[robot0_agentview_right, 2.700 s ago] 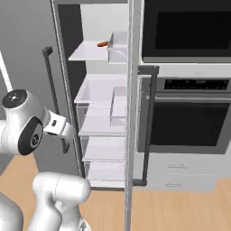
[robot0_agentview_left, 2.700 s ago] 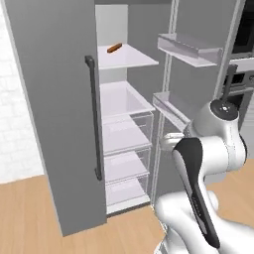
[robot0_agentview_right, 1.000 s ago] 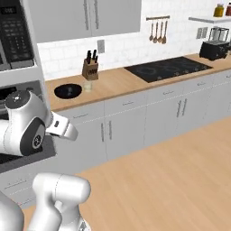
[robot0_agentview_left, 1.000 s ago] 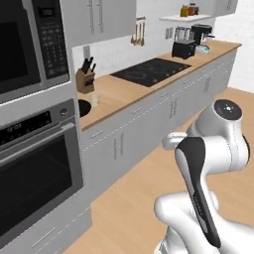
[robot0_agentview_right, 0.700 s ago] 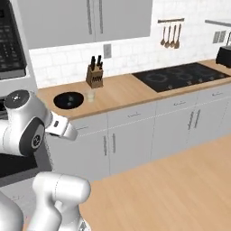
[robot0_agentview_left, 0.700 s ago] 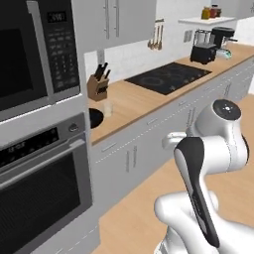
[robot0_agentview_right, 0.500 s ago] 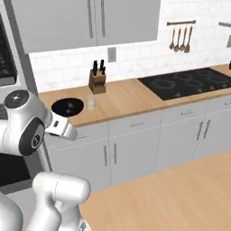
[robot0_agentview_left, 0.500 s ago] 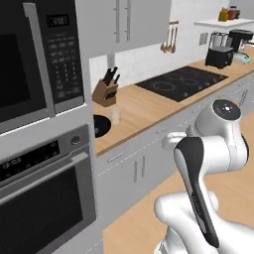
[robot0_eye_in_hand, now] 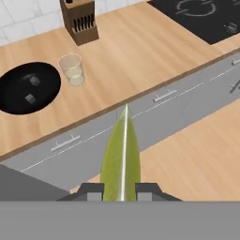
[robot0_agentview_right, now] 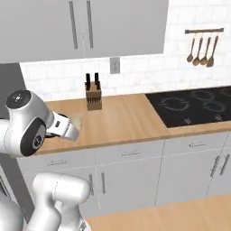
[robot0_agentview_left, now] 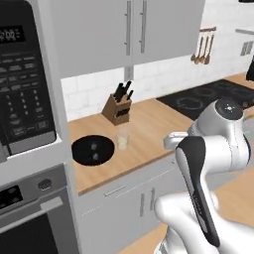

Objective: Grab a lemon wedge from the fridge and one ice cube from the ice bowl, and put them in the glass of lemonade.

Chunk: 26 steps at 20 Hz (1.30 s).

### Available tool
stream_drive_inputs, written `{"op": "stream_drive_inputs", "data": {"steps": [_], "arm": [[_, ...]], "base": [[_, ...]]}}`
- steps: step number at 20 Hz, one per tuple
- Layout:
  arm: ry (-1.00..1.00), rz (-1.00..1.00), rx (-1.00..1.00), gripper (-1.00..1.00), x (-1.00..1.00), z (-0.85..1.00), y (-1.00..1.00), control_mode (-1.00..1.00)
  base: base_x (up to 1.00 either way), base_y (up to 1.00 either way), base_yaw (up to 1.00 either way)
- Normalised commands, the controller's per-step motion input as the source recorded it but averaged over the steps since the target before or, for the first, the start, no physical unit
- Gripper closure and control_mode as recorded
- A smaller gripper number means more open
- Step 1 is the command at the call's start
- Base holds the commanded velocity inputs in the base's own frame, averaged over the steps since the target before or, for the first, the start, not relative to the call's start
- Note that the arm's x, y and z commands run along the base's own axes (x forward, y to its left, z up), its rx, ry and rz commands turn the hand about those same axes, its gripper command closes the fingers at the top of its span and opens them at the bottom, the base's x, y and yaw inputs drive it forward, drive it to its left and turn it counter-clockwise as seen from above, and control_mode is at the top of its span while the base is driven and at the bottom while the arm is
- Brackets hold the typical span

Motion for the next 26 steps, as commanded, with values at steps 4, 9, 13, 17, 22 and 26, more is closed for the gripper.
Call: {"op": "stream_drive_inputs", "data": {"steps": [4,9,13,17,22,26], "arm": [[0.00,0.00,0.00,1.00,0.00,0.00,0.00,1.00],[0.00,0.00,0.00,1.00,0.00,0.00,0.00,1.00],[0.00,0.00,0.00,1.00,0.00,0.00,0.00,1.00],[0.00,0.00,0.00,1.00,0.00,0.00,0.00,1.00],[0.28,0.07,0.08,1.00,0.65,-0.37,-0.42,-1.00],[0.39,0.04,0.08,1.00,1.00,-0.38,-0.17,-1.00]], "base": [[0.75,0.00,0.59],[0.59,0.00,0.49],[0.56,-0.40,0.15],[0.41,-0.56,0.15],[0.07,-0.11,0.03],[0.00,0.00,0.00]]}}
